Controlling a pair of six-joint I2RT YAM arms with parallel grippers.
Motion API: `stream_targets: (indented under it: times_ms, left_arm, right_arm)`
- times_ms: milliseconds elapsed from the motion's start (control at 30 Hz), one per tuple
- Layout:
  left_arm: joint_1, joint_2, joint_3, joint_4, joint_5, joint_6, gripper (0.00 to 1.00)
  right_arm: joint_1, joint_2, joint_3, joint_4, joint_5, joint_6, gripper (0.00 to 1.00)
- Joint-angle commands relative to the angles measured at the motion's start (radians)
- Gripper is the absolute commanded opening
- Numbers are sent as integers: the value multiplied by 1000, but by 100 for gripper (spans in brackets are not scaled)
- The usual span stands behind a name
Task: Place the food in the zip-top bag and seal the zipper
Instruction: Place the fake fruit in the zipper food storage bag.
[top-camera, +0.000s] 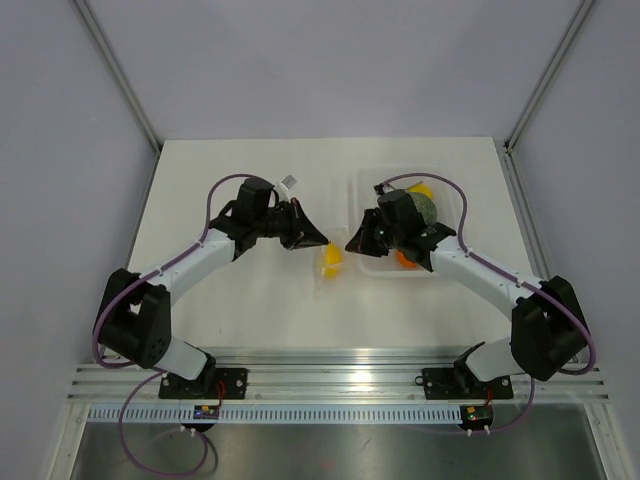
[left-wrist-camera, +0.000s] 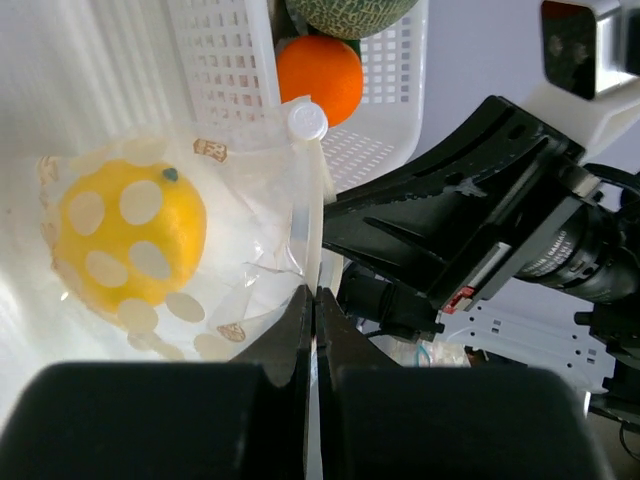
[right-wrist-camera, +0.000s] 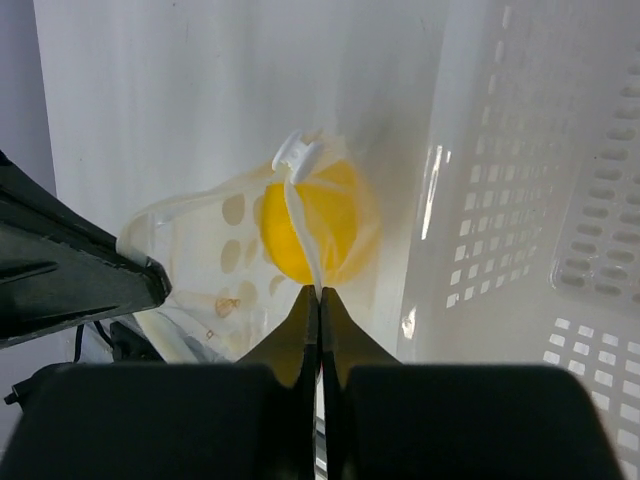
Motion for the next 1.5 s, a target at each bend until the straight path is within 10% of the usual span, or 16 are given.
stream_targets:
  times_ms: [0,133,200,267,567,767,1367,1467]
  left_arm:
    - [9,-38,144,-222,-65,208,0]
    - [9,-28,257,-417,-96,387,3]
    - [9,-29,284,-489,-93,457,49]
    - [9,-60,288,-521,-119,499,60]
    - [8,-195,238,-641,-357,655,36]
    - [-208,-298,152,-600,-724,625,79]
    - [-405,-52,164,-408,-931,626,70]
    - [-403,-55,161,-382,-943,622,47]
  right_arm:
    - [14,20,124,22,-19,-33,0]
    - [28,75,193,46,-23,-30,0]
    - [31,121,193,74,-43,-9,0]
    - [29,170,189,108,-55,10,0]
    - [29,224,158,194,-100,131,0]
    - [29,213,159,189,-77,145,0]
    - [29,184,153,184,-89,162,0]
    - [29,175,144,180,-91,160,0]
